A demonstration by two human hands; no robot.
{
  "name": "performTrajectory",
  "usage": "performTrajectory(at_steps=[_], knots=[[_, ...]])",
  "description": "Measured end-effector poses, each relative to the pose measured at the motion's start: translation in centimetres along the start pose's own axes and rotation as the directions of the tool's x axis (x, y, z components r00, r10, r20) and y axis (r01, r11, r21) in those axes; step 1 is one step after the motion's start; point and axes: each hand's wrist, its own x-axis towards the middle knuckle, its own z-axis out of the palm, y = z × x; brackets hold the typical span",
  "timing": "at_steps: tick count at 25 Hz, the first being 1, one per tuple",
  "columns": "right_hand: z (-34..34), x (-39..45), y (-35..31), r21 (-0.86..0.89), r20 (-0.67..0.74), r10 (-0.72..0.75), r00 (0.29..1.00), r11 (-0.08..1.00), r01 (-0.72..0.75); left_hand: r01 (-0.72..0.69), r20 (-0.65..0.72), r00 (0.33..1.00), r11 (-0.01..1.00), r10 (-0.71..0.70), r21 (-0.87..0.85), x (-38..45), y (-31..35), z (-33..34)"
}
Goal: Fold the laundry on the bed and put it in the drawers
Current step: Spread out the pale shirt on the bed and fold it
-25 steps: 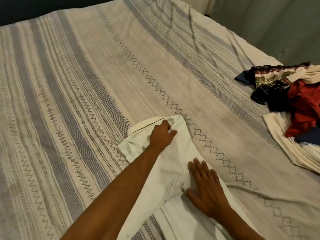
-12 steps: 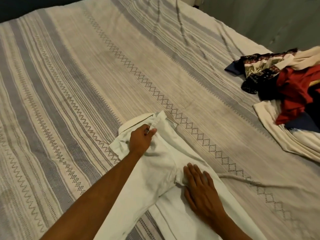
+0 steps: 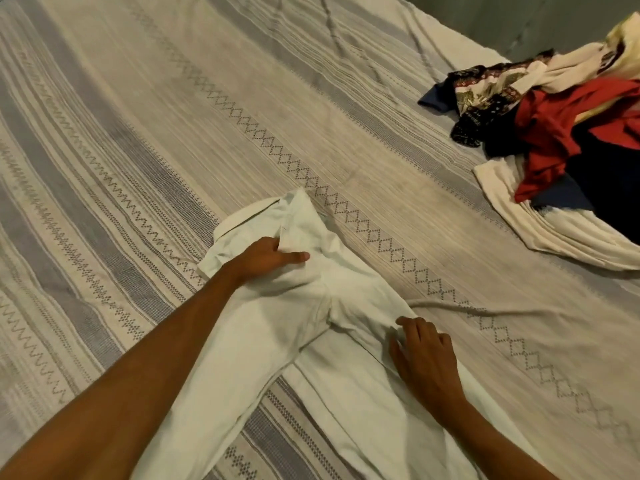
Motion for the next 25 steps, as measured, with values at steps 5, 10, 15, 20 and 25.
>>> performTrajectory(at_steps=[5,10,15,20,25], knots=[[-0.8,1.8,-3.3,-0.048,0.100,-0.060,0.993,0.997,0.065,0.003,0.001,1.000,0.946,-0.003,-0.324,-0.7,2.2,-0.3],[-1.0,4.9,-7.8,-0.051,0.027,0.149,0.988,0.988,-0.148,0.165,0.078,0.986,0.832,-0.146,-0.530,-0.5,3.8,0.4],[-0.4,5.0,-7.6,-0.208,-0.026,-0.076,0.997,0.976,0.069,0.185,-0.025,0.977,0.893,-0.213,-0.410,0.3,2.0,-0.2],[0.8,2.3,-6.1,-0.218,-0.003,-0.264,0.965,0.942,0.257,0.162,-0.189,0.971,0.985,-0.147,0.066,0.2,-1.1,0.2],[1.9,-0.5,-5.1,-0.196,0.120,-0.055,0.991,0.977,0.078,0.079,-0.288,0.955,0.997,-0.068,0.027,0.5,-0.9,2.3]])
